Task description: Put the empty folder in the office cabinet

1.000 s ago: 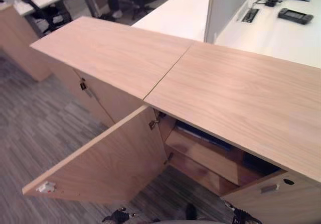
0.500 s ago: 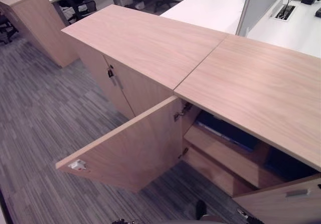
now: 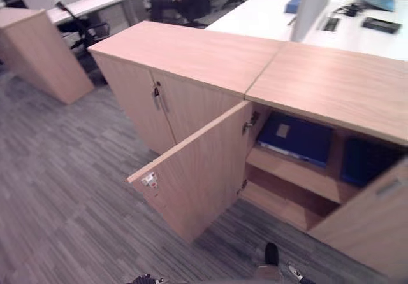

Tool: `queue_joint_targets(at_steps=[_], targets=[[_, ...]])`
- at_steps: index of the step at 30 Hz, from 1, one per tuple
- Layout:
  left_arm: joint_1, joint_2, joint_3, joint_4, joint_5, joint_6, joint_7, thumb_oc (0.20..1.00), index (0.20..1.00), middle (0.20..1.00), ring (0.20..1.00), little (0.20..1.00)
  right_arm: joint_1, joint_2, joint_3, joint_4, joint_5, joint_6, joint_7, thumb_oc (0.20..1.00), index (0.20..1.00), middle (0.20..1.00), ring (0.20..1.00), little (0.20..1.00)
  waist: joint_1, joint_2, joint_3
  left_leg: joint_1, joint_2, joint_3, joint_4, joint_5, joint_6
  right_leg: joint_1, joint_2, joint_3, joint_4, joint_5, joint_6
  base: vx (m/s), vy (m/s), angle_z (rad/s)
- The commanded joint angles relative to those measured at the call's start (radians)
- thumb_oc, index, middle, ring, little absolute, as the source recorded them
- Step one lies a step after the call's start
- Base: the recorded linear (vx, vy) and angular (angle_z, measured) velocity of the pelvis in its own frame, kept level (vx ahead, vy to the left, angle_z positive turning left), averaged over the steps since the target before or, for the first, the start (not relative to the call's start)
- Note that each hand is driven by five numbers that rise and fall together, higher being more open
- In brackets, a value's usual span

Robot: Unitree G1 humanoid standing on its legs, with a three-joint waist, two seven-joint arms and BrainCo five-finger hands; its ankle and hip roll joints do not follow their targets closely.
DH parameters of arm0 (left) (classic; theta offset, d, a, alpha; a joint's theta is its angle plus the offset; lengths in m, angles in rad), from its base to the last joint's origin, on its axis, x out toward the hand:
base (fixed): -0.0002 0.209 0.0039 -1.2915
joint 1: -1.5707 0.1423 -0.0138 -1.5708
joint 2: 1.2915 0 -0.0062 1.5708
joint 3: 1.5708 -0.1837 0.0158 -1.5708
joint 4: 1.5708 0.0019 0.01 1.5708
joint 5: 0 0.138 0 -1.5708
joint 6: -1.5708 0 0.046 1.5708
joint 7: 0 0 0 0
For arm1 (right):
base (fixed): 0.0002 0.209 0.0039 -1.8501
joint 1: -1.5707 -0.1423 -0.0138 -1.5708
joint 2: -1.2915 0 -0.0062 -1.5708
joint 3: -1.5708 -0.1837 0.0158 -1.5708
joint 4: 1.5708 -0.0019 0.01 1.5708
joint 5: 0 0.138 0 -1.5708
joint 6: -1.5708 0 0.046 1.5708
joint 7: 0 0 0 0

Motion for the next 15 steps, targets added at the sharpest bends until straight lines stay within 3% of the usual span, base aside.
queue_joint_targets(at_steps=[1, 5, 7, 8, 10, 15], targets=[[0.006, 0.002, 0.065, 0.021, 0.028, 0.016, 0.003, 1.000, 1.000, 1.000, 1.000, 1.000, -0.064, -0.024, -0.042, 0.012, 0.029, -0.015, 0.005, 1.000, 1.000, 1.000, 1.000, 1.000, 0.080, 0.042, 0.025, 0.054, 0.050, -0.067, -0.158, 0.034, -0.076, 0.161, -0.088, -0.010, 0.097, -0.205, 0.008, -0.26, -0.031, -0.06], [0.029, 0.009, 0.095, 0.042, 0.023, 0.026, 0.002, 1.000, 1.000, 1.000, 1.000, 1.000, -0.050, -0.017, -0.058, 0.016, 0.023, -0.009, 0.013, 1.000, 1.000, 1.000, 1.000, 1.000, 0.109, 0.023, -0.023, 0.025, 0.046, -0.038, -0.157, 0.050, -0.076, 0.242, -0.099, 0.002, 0.094, -0.199, 0.024, -0.05, -0.031, -0.44], [0.043, 0.011, 0.113, 0.049, 0.016, 0.029, 0.002, 1.000, 1.000, 1.000, 1.000, 1.000, -0.048, -0.010, -0.052, 0.012, 0.018, -0.012, 0.012, 1.000, 1.000, 1.000, 1.000, 1.000, 0.122, 0.002, -0.050, 0.008, 0.033, -0.012, -0.170, 0.066, -0.076, 0.262, -0.059, -0.008, 0.042, -0.213, 0.037, -0.07, -0.072, -0.69], [0.046, 0.011, 0.121, 0.057, 0.009, 0.030, 0.000, 1.000, 1.000, 1.000, 1.000, 1.000, -0.048, 0.000, -0.036, 0.014, 0.026, -0.017, 0.012, 1.000, 1.000, 1.000, 1.000, 1.000, 0.112, -0.006, -0.065, 0.010, 0.027, -0.013, -0.213, 0.099, -0.080, 0.235, 0.018, 0.016, -0.006, -0.256, 0.029, -0.09, -0.106, -1.06], [0.037, 0.015, 0.127, 0.060, -0.002, 0.029, 0.005, 1.000, 1.000, 1.000, 1.000, 1.000, -0.048, 0.003, -0.026, 0.013, 0.046, -0.021, 0.013, 1.000, 1.000, 1.000, 1.000, 1.000, 0.104, -0.003, -0.072, 0.022, 0.028, -0.020, -0.247, 0.118, -0.089, 0.228, 0.070, 0.037, -0.034, -0.273, 0.017, -0.05, -0.110, -0.42], [0.036, 0.021, 0.143, 0.061, -0.026, 0.025, 0.008, 1.000, 1.000, 1.000, 1.000, 1.000, -0.034, 0.013, -0.014, 0.015, 0.059, -0.023, 0.016, 1.000, 1.000, 1.000, 1.000, 1.000, 0.087, -0.009, -0.057, 0.047, 0.064, -0.039, -0.244, 0.126, -0.118, 0.247, 0.134, 0.040, -0.037, -0.310, -0.012, -0.02, -0.104, 0.10]])
